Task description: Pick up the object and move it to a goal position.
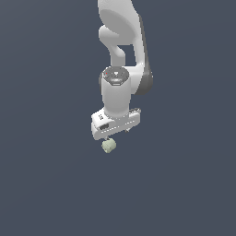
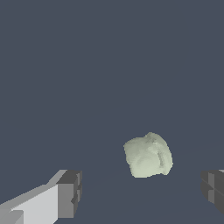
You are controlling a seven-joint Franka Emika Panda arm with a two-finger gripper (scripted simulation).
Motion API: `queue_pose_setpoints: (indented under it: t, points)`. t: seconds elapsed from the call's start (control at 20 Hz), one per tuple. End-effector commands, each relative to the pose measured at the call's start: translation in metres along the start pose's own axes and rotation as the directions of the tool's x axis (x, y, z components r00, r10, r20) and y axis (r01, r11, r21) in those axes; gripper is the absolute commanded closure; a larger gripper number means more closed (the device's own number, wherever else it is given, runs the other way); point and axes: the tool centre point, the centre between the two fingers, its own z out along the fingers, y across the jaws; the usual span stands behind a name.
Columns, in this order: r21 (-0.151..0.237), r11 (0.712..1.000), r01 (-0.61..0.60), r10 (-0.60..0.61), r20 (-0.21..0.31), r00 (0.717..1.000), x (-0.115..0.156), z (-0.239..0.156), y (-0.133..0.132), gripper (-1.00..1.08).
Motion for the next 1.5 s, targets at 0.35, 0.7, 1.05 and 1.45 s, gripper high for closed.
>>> queue_pose_setpoints:
  t: [0.35, 0.7, 1.05, 1.45]
  points:
    - [0.015, 0.981, 0.193, -0.193, 0.024, 0.981, -0.013, 0.037, 0.024, -0.92]
    - [0.025, 0.963, 0.269, -0.27, 0.03, 0.962, -0.019, 0.052, 0.034, -0.92]
    - [0.028, 0.958, 0.285, -0.286, 0.032, 0.958, -0.021, 0.056, 0.036, -0.92]
    - [0.028, 0.957, 0.287, -0.288, 0.032, 0.957, -0.023, 0.081, 0.035, -0.92]
